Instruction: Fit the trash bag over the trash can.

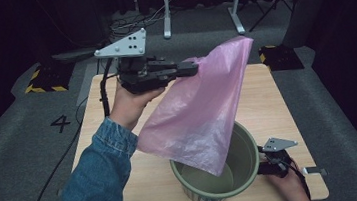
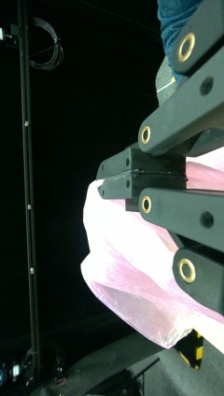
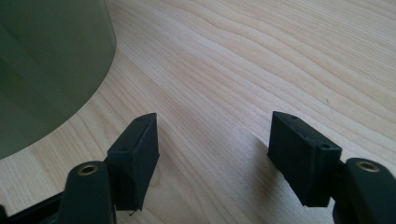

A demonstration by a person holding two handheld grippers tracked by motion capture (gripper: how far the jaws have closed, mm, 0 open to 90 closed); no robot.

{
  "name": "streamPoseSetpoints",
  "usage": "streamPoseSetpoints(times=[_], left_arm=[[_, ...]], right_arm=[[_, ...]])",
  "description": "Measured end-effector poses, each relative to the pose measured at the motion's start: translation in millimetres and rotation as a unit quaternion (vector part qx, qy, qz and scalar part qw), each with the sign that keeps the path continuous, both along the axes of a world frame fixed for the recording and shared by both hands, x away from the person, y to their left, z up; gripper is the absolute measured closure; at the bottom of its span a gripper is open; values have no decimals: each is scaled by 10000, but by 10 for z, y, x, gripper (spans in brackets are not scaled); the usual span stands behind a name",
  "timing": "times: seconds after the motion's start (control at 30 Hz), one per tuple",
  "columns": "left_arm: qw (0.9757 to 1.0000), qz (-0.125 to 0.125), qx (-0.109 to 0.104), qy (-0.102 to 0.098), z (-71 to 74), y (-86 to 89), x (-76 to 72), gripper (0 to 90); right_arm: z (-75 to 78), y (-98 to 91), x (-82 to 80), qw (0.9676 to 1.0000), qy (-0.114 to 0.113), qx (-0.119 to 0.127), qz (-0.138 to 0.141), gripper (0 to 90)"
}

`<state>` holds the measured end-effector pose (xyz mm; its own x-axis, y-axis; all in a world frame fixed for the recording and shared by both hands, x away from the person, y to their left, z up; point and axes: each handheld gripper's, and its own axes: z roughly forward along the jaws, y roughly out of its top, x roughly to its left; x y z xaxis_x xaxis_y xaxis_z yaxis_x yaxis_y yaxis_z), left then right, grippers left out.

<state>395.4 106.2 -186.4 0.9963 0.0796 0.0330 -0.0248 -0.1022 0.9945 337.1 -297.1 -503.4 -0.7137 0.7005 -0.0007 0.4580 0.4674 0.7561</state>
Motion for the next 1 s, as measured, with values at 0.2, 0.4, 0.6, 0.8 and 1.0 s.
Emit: streamPoseSetpoints(times=[0.2,0.4,0.6,0.8,1.0], left_arm=[[10000,-11,66,28,-105,-224,36,897],[9999,-61,136,62,-230,-421,47,897],[9999,-2,153,1,-345,-518,-4,897],[9996,41,265,-4,-526,-564,-106,897],[9994,18,348,75,-664,-576,-162,896]], right_arm=[[0,0,0,10000,-2,-6,12,332],[0,-2,1,10000,-10,-6,20,332],[0,-3,1,10000,-10,-5,24,332],[0,-4,-2,10000,-6,-3,27,332],[0,-4,-2,10000,-6,-5,27,332]])
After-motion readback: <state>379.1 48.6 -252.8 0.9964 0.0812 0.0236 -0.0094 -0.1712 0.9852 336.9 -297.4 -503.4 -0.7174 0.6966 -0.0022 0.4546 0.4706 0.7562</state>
